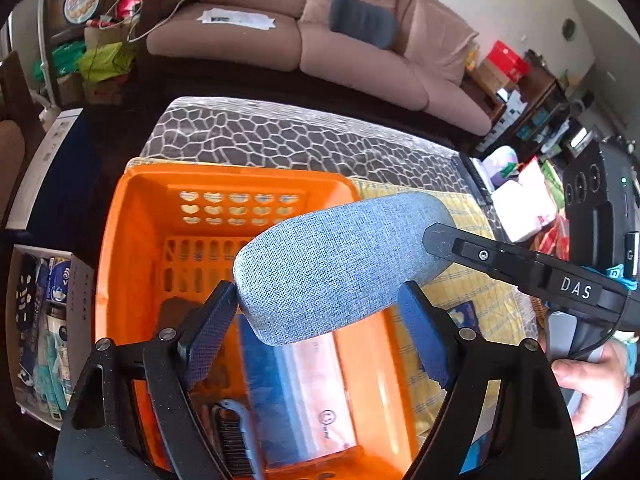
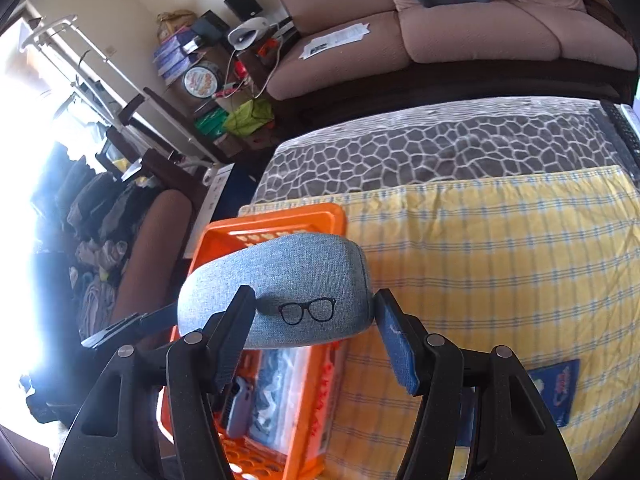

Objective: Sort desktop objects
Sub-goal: 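Lift the glasses case with the right tool and carry it over the basket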

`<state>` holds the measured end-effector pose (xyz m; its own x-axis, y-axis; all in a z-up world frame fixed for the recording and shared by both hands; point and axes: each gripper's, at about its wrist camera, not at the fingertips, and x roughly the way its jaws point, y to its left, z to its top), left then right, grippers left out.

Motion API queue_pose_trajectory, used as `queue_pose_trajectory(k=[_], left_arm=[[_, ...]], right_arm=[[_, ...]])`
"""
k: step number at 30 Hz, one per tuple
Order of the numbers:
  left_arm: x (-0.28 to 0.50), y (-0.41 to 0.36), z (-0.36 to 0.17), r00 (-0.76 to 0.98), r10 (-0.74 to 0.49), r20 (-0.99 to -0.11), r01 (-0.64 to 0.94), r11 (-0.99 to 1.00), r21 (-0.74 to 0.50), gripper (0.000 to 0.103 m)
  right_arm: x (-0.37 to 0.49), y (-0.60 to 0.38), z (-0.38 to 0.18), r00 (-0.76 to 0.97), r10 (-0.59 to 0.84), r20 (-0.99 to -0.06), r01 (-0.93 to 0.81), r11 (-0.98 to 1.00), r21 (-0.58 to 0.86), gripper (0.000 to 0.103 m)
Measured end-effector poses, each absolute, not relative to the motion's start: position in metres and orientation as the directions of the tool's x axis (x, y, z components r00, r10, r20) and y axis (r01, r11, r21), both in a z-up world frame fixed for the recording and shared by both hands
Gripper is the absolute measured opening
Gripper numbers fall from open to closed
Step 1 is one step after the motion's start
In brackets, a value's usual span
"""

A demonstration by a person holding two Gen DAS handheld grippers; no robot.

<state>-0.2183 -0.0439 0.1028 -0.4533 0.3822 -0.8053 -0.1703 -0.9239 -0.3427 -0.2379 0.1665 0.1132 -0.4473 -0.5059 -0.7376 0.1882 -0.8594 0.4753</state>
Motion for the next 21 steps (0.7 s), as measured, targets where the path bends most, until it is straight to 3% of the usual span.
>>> queue_pose_trajectory(k=[9,21], left_arm=[[-0.238,-0.109,0.057,-0.433,0.383,-0.816,-0.113,-0.921,-0.372,0.080],[-0.261,-0.092,0.032,-0.398,0.399,-0.826,-0.152,-0.917,-0.369,0.081]], right_arm=[[-0.266,0.089,0.072,-0.369,-0.517,-0.772,0.228,-0.856,0.464,0.064],[-0.288,0.087,0.063,-0.383,-0.427,-0.819,0.218,-0.903,0.369,0.063]])
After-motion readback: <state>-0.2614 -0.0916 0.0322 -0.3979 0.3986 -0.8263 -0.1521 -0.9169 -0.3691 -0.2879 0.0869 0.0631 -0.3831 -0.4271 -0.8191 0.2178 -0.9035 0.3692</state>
